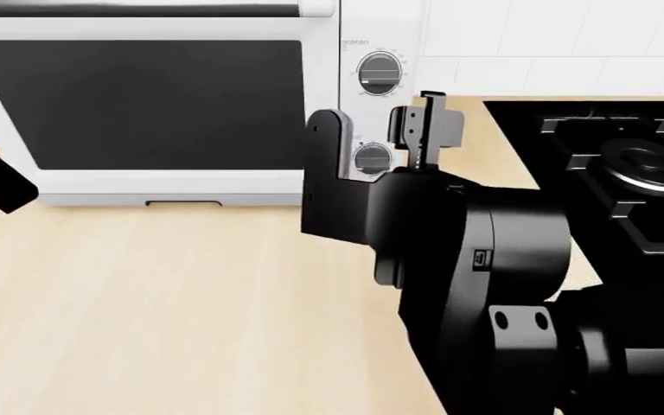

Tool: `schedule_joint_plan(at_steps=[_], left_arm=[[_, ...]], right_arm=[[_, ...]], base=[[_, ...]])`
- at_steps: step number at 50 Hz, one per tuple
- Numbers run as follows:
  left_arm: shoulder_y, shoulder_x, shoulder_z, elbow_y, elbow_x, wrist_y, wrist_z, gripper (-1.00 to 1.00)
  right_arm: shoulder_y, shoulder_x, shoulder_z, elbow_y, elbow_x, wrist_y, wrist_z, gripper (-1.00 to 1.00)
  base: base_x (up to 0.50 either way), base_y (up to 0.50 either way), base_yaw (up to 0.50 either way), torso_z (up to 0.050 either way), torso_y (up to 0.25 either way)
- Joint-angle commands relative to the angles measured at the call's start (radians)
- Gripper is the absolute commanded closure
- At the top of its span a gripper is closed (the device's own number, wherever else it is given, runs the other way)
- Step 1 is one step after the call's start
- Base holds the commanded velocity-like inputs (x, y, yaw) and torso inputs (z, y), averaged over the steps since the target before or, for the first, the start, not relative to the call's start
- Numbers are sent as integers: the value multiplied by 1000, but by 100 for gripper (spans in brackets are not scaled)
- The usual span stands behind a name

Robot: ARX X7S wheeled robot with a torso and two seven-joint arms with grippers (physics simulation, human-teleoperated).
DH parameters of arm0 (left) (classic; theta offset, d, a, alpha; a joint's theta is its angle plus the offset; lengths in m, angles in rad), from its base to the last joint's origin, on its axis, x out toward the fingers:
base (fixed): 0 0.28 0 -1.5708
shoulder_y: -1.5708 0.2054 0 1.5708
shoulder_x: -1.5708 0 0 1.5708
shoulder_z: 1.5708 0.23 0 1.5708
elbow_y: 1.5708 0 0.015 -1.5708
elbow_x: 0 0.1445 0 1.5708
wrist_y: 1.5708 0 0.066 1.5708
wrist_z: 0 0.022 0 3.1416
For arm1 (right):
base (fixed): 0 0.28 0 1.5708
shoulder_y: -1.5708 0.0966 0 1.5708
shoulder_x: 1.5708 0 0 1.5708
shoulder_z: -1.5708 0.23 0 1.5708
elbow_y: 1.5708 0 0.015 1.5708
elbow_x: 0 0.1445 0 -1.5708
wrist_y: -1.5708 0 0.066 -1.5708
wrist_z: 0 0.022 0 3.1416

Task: Turn on the toaster oven by setting the timer.

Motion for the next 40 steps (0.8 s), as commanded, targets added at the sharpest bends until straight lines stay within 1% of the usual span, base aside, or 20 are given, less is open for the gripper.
schedule_joint_plan(at_steps=[1,18,40], left_arm=[[3,-6,4,-7,-9,8,-12,-100],[15,-12,6,-12,-22,24,-24,-100],[25,-21,19,-19,-30,47,-32,-100]], right_arm=[[-16,-13,17,57,24,1,0,-100],[-27,-40,36,129,8,1,0,-100],[-17,-72,20,94,11,1,0,-100]], base=[[0,0,0,0,0],[0,0,0,0,0],[0,0,0,0,0]])
